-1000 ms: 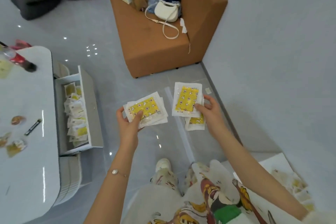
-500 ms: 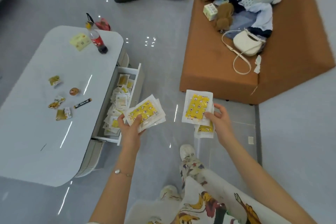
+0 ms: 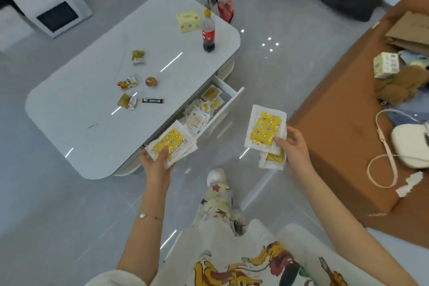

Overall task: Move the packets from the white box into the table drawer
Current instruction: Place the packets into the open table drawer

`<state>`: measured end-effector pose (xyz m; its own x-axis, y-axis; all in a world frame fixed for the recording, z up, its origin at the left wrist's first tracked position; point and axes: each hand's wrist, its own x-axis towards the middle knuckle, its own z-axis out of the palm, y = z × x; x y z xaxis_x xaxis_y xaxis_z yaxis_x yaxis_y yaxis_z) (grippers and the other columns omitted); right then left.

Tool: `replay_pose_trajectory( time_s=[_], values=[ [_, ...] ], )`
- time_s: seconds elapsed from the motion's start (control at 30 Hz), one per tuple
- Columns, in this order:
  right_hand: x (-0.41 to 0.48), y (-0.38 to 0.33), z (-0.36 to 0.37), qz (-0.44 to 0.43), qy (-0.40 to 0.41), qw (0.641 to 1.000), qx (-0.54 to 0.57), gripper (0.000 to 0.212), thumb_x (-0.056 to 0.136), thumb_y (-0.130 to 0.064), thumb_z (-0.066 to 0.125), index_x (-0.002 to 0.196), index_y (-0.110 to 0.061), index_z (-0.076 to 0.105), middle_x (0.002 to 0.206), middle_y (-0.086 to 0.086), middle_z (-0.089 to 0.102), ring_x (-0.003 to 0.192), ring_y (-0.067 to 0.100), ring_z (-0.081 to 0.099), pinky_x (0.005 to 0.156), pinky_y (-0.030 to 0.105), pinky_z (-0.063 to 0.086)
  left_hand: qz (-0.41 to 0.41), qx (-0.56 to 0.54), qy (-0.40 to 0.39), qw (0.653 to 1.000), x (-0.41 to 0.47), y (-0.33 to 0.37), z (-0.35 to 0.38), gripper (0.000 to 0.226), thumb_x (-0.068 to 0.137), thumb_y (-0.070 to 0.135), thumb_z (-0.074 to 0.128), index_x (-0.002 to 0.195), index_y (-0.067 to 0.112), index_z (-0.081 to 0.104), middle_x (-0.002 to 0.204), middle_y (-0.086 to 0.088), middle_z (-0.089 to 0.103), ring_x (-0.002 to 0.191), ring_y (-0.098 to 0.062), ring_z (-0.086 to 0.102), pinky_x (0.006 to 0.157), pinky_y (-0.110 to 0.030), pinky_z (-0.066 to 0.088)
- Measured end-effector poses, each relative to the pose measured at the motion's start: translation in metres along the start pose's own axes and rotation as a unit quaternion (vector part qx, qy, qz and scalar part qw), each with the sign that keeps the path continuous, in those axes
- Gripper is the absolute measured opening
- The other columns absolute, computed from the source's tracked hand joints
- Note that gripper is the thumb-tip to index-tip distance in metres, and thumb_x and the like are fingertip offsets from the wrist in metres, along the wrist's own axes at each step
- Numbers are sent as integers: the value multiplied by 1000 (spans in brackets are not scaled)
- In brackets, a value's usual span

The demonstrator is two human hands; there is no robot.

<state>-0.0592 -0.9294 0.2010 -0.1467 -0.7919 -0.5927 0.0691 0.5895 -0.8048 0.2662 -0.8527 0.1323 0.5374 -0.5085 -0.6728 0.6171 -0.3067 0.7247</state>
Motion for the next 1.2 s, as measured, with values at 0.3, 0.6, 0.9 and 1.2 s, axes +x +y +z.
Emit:
replay_pose_trajectory(
  time_s=[0.3,0.6,0.9,1.2],
  values=[
    [169,-20,103,69,-46,995,-48,41,88,8,56,121,-14,44,109,11,63,88,23,63,91,49,49,-77,-52,145,985,126,-11,0,60,91,10,63,138,28,31,115,2,61,97,-14,63,80,-42,53],
    [384,77,184,144,-25,983,-109,35,89,11,51,104,-19,44,116,15,57,99,30,60,87,51,50,-181,24,120,976,305,-127,49,45,90,9,65,127,22,42,113,-5,60,91,-17,64,72,-39,53],
    [563,203,258,141,-102,943,-283,42,84,13,52,98,-27,52,107,0,63,108,25,59,97,51,48,-194,72,166,964,433,-238,72,70,85,21,73,141,28,32,141,-7,45,120,-28,54,87,-44,51],
    [596,216,265,134,-87,907,-390,31,88,4,54,106,-19,60,122,13,63,112,30,60,97,43,50,-54,209,206,954,428,-237,99,49,84,17,71,126,22,47,123,-1,55,117,-25,55,87,-33,46]
  ],
)
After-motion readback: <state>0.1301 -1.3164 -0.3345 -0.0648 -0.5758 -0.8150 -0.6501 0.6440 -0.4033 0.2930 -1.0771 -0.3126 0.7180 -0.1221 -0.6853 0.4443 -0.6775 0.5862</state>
